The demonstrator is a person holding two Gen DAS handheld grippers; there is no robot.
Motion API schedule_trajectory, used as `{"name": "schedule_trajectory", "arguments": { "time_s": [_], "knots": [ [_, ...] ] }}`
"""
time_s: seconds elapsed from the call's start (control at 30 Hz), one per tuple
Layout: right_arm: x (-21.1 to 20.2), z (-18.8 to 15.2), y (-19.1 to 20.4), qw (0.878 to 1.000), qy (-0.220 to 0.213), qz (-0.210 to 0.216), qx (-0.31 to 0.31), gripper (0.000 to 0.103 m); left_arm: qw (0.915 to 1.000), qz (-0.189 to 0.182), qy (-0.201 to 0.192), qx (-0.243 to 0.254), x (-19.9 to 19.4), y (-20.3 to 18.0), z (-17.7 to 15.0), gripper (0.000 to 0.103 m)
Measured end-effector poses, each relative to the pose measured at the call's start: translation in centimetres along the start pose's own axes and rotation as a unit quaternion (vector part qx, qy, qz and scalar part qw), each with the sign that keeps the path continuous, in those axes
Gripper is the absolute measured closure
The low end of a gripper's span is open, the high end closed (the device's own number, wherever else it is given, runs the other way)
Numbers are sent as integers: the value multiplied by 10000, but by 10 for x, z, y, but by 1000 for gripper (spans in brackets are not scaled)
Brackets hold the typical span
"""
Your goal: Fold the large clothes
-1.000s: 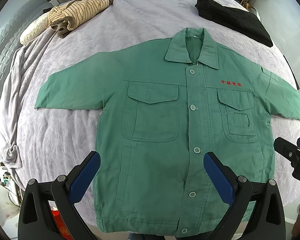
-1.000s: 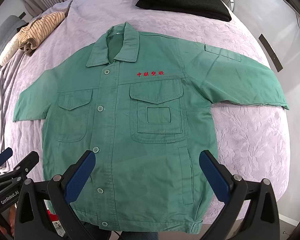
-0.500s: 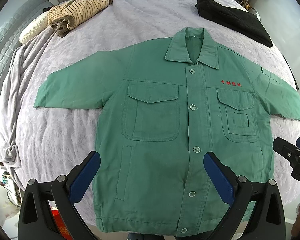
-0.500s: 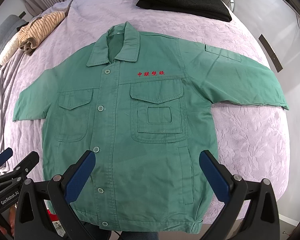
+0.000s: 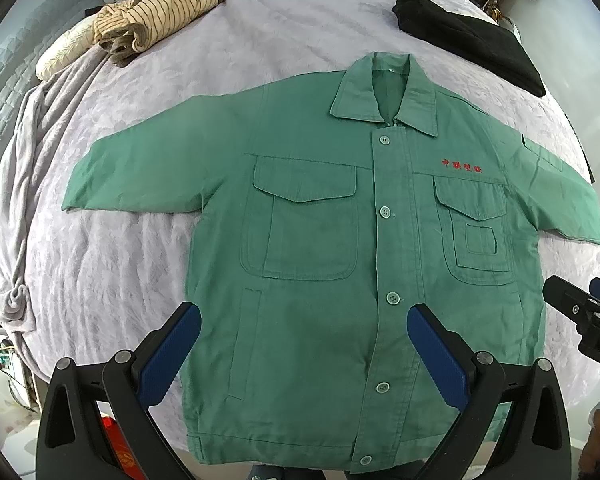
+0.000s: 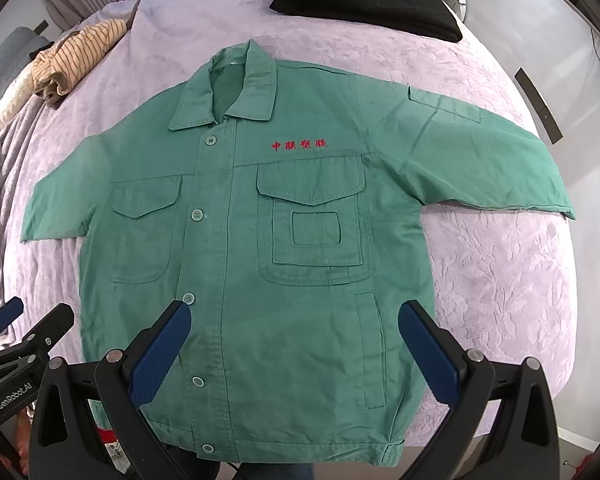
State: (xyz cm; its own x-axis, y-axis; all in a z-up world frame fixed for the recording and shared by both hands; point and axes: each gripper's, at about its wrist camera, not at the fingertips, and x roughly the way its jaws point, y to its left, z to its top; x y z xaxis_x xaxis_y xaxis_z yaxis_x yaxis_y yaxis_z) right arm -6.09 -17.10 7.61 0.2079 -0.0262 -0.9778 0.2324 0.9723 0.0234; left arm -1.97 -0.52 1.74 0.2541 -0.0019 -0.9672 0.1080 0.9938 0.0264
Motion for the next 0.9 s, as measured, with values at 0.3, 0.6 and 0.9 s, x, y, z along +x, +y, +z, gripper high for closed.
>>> {"name": "schedule_trajectory", "arguments": {
  "time_s": [0.3, 0.6, 0.9],
  "knots": [
    [3, 0, 5, 9999, 75, -73, -17, 0, 10000, -69, 63, -14, 6, 5, -1, 0],
    [2, 0, 10, 9999, 63, -56, 62, 0, 9997, -228, 110, -17, 11, 12, -2, 0],
    [11, -1, 17, 9996, -101, 99, 250, 0, 9976, -615, 288, -163, 34, 35, -2, 0]
  ]
}}
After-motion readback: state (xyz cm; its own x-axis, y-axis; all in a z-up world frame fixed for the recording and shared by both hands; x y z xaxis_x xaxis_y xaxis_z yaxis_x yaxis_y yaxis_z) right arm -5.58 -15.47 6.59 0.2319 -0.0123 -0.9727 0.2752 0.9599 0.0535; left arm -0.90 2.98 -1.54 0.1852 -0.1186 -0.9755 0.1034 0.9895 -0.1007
